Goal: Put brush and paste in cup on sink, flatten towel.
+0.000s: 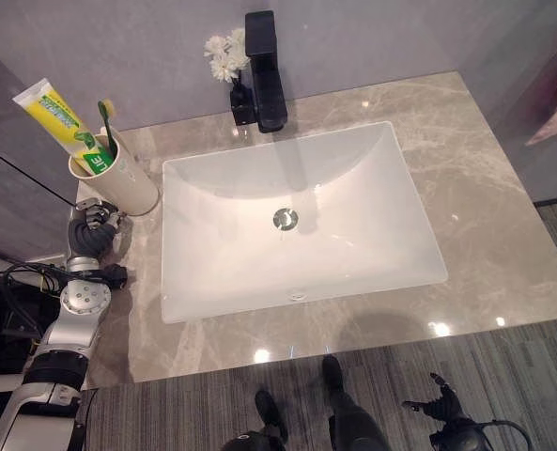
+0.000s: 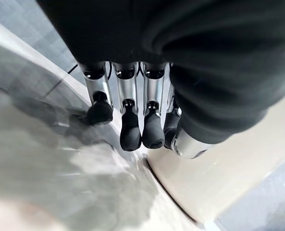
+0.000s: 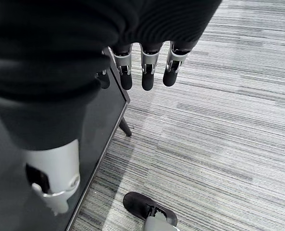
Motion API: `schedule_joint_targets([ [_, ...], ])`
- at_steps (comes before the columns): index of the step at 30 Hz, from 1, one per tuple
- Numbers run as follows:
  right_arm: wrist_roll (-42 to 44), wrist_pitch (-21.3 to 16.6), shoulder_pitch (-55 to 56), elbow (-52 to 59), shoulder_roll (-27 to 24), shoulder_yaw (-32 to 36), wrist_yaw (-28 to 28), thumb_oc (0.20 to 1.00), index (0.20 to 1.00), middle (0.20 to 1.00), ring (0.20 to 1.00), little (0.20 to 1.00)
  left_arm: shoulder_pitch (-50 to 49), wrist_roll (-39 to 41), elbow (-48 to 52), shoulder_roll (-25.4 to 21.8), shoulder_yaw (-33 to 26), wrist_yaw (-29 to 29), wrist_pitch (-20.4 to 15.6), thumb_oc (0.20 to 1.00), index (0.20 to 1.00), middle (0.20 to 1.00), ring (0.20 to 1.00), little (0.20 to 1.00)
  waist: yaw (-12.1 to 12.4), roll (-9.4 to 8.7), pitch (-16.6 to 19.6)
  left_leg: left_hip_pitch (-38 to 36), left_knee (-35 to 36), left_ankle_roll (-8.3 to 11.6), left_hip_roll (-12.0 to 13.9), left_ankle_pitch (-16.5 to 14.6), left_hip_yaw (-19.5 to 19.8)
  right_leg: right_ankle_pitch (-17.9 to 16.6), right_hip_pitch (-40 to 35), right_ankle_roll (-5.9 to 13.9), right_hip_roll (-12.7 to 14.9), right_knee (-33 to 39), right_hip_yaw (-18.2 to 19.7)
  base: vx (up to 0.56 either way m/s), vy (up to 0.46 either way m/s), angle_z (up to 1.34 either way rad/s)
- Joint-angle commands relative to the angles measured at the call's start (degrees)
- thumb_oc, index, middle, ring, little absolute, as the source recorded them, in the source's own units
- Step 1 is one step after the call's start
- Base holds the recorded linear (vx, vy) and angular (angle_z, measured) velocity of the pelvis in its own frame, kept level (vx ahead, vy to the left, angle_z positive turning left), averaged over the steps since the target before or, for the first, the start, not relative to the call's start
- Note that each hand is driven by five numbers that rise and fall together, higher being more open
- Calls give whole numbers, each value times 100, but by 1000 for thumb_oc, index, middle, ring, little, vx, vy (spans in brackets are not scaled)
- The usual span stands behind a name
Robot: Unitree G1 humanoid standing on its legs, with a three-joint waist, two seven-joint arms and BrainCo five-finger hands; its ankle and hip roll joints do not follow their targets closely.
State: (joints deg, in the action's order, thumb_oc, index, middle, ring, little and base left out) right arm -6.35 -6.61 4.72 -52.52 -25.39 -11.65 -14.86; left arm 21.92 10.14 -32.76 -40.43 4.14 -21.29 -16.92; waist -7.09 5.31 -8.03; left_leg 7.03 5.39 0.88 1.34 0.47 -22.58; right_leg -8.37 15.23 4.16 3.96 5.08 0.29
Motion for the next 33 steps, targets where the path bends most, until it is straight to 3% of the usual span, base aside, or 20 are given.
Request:
schedule_joint_targets([
  [1, 116, -134, -87, 13, -92, -97, -125, 1000, 1000, 1000, 1000, 1000, 624, -161, -272, -223, 171, -246, -152, 200, 200, 200, 200, 200, -125, 61, -14, -105, -39, 321, 43, 71, 43, 121, -255, 436, 309, -8, -105, -6, -8, -4],
  [18, 137, -113, -62, -189, 77, 101, -109, 1000, 1000, 1000, 1000, 1000, -970, 75, 1026, 317, -576, 111, -385, 200, 200, 200, 200, 200, 59, -2, 86, -192, -39, 311, 43, 61, 33, 162, -317, 384, 259, -8, -89, -1, -4, -1],
  [33, 192, -119, 36, -172, 108, 53, -44, 1000, 1000, 1000, 1000, 1000, -228, -27, 1216, 199, -110, 129, -357, 200, 200, 200, 200, 200, -6, 1, 5, -143, -39, 304, 56, 71, -16, 80, -191, 395, 248, -8, -4, -6, -2, -3],
])
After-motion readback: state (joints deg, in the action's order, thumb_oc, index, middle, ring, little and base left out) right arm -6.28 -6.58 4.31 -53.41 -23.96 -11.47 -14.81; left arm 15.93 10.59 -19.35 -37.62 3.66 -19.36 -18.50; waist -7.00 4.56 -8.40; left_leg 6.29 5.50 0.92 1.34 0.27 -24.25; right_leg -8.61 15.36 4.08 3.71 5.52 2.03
